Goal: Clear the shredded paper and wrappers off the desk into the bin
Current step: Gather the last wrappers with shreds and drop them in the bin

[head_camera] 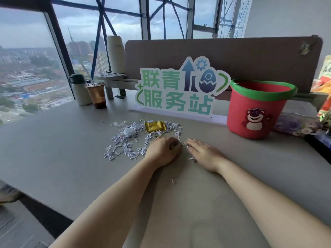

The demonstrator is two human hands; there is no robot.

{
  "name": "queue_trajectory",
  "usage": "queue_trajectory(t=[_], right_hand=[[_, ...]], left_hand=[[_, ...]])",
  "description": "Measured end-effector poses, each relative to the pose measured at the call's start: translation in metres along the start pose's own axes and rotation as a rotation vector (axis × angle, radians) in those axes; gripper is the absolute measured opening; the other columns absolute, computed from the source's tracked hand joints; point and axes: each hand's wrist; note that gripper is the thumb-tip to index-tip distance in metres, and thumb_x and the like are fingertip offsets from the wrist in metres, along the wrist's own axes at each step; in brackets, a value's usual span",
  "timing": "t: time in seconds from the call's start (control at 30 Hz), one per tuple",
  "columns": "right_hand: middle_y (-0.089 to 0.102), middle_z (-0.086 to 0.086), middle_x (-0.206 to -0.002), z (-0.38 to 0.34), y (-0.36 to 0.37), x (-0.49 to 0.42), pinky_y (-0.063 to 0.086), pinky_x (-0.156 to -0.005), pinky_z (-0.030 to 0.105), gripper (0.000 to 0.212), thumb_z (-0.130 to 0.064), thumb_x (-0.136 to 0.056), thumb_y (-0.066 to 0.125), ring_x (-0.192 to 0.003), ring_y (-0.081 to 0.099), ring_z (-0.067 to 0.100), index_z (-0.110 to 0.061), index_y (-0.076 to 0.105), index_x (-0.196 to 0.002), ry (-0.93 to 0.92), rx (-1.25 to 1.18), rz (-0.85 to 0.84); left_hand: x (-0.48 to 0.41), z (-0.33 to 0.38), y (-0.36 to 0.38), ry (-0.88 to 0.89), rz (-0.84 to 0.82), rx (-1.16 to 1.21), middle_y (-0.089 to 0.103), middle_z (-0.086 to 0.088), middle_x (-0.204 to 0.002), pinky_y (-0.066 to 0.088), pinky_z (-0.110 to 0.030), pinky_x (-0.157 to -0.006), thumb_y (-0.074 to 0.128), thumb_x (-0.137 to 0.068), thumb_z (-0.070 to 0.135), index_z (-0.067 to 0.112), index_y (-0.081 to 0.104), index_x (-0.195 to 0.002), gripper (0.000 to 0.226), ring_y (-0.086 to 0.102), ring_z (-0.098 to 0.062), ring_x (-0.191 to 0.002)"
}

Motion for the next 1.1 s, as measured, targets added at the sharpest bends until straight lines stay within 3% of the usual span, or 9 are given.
queue_trajectory(t=[0.1, 0.2, 0.3, 0.37, 0.53, 0.7, 0.87, 1.1], right_hand=[[0.022, -0.004, -0.156, -0.015, 0.004, 0.012, 0.011, -0.118, 0.027, 0.058, -0.05, -0.095, 0.032, -0.145, 0.018, 0.01, -0.022, 0.026, -0.145, -0.002, 0.014, -0.008], [0.013, -0.006, -0.158, -0.027, 0.005, 0.023, 0.011, -0.119, 0.031, 0.079, -0.068, -0.084, 0.035, -0.146, 0.013, 0.011, -0.025, 0.015, -0.148, 0.013, 0.063, -0.025], [0.005, -0.007, -0.159, -0.035, 0.006, 0.032, 0.009, -0.12, 0.034, 0.116, -0.092, -0.056, 0.032, -0.147, 0.007, 0.011, -0.027, 0.005, -0.148, -0.009, 0.051, -0.092], [-0.001, -0.006, -0.159, -0.039, 0.009, 0.035, 0.006, -0.121, 0.034, 0.133, -0.098, -0.041, 0.029, -0.147, 0.002, 0.011, -0.026, 0.0, -0.149, -0.037, 0.109, -0.14], [-0.007, -0.008, -0.159, -0.042, 0.014, 0.03, 0.006, -0.121, 0.037, 0.122, -0.09, -0.053, 0.038, -0.147, -0.002, 0.011, -0.027, -0.004, -0.148, -0.003, 0.15, -0.116], [-0.014, -0.008, -0.158, -0.049, 0.017, 0.011, 0.007, -0.121, 0.038, 0.127, -0.089, -0.054, 0.046, -0.147, -0.005, 0.011, -0.023, -0.007, -0.148, 0.028, 0.096, -0.068], [-0.013, -0.003, -0.159, -0.053, 0.022, -0.023, 0.007, -0.121, 0.04, 0.137, -0.095, -0.043, 0.039, -0.147, -0.005, 0.016, -0.021, -0.008, -0.148, 0.07, 0.093, -0.014], [-0.014, -0.002, -0.159, -0.053, 0.026, -0.07, 0.007, -0.121, 0.041, 0.139, -0.098, -0.039, 0.033, -0.147, -0.007, 0.017, -0.025, -0.014, -0.146, 0.035, 0.097, -0.011]], left_hand=[[0.017, -0.004, -0.005, 0.046, 0.052, 0.105, 0.069, 0.0, -0.112, 0.047, -0.031, -0.091, 0.053, -0.089, 0.038, 0.023, 0.066, -0.109, 0.028, 0.061, -0.021, -0.106], [0.037, -0.016, -0.012, 0.115, 0.11, 0.107, 0.065, 0.001, -0.121, 0.04, -0.036, -0.103, 0.051, -0.084, 0.043, 0.021, 0.065, -0.111, 0.038, 0.056, -0.019, -0.117], [0.055, -0.035, -0.022, 0.078, 0.168, 0.06, 0.061, 0.003, -0.128, 0.035, -0.043, -0.109, 0.054, -0.083, 0.044, 0.023, 0.062, -0.116, 0.04, 0.05, -0.017, -0.125], [0.067, -0.047, -0.031, 0.009, 0.167, 0.008, 0.054, 0.004, -0.136, 0.029, -0.042, -0.113, 0.056, -0.086, 0.043, 0.024, 0.057, -0.124, 0.042, 0.043, -0.017, -0.131], [0.08, -0.069, -0.045, -0.179, 0.08, -0.141, 0.026, 0.003, -0.155, 0.008, -0.041, -0.121, 0.048, -0.087, 0.054, 0.029, 0.034, -0.141, 0.061, 0.017, -0.019, -0.144], [0.076, -0.073, -0.05, -0.403, 0.051, -0.125, -0.002, -0.004, -0.16, -0.012, -0.043, -0.117, 0.046, -0.076, 0.071, 0.036, 0.012, -0.145, 0.085, -0.014, -0.026, -0.146], [0.065, -0.084, -0.052, -0.477, -0.055, -0.189, -0.019, -0.008, -0.157, -0.01, -0.047, -0.118, 0.036, -0.065, 0.087, 0.035, -0.006, -0.147, 0.105, -0.021, -0.032, -0.143], [0.035, -0.097, -0.045, -0.422, -0.079, -0.232, -0.016, -0.002, -0.158, -0.007, -0.044, -0.119, 0.03, -0.062, 0.091, 0.039, -0.007, -0.146, 0.105, -0.018, -0.028, -0.145]])
Point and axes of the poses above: each hand's wrist, its own x-axis away from the middle knuckle, its own y-axis out of the palm, z = x × y
